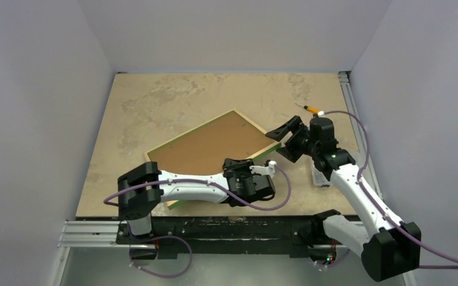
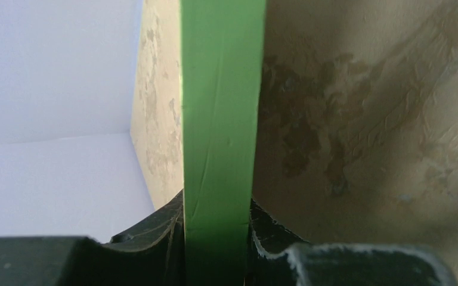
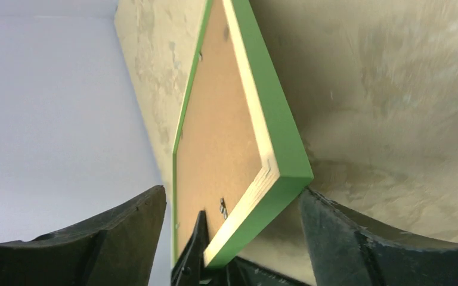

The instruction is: Take the photo out of the frame

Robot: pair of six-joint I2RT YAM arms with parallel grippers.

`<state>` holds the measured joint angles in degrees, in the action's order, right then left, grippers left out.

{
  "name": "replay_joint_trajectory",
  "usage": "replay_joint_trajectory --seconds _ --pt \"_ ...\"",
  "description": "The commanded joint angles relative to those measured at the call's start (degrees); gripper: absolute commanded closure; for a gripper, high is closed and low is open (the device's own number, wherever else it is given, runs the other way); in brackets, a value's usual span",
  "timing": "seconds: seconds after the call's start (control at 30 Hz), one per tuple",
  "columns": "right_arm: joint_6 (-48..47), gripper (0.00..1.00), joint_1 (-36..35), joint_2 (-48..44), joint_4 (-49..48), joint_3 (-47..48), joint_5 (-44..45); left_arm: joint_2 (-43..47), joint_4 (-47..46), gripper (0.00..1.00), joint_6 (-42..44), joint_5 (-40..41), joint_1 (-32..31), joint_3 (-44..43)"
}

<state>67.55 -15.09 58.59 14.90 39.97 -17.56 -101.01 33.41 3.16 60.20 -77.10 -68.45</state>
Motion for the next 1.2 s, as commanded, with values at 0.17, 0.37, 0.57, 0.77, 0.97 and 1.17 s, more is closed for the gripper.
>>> replay_joint_trajectory --seconds 0.17,0.37,0.57,0.77,0.97,1.17 --pt "-27.0 0.14 0.0 -8.9 21.4 22.6 18.7 10.3 15.9 1.00 -3.5 -8.0 4.8 -18.3" --pt "-30.6 0.14 0.0 -10.5 26.1 27.5 23.8 8.8 30.2 1.00 -5.4 -17.8 10.7 -37.9" --pt "-31.2 0.16 0.0 -10.3 26.8 26.7 25.1 5.2 39.4 1.00 -11.0 -35.7 22.5 -53.5" --pt "-28.8 0.18 0.0 -9.4 24.9 22.6 21.5 6.7 35.4 1.00 -17.8 -55.1 35.8 -50.1" --pt "-27.6 0.19 0.0 -6.7 23.2 19.3 17.8 9.4 29.4 1.00 -22.8 -68.0 50.8 -41.9" --pt "-26.9 0.19 -0.1 -4.1 20.3 17.0 15.0 10.6 24.5 1.00 -25.1 -77.5 66.2 -35.1"
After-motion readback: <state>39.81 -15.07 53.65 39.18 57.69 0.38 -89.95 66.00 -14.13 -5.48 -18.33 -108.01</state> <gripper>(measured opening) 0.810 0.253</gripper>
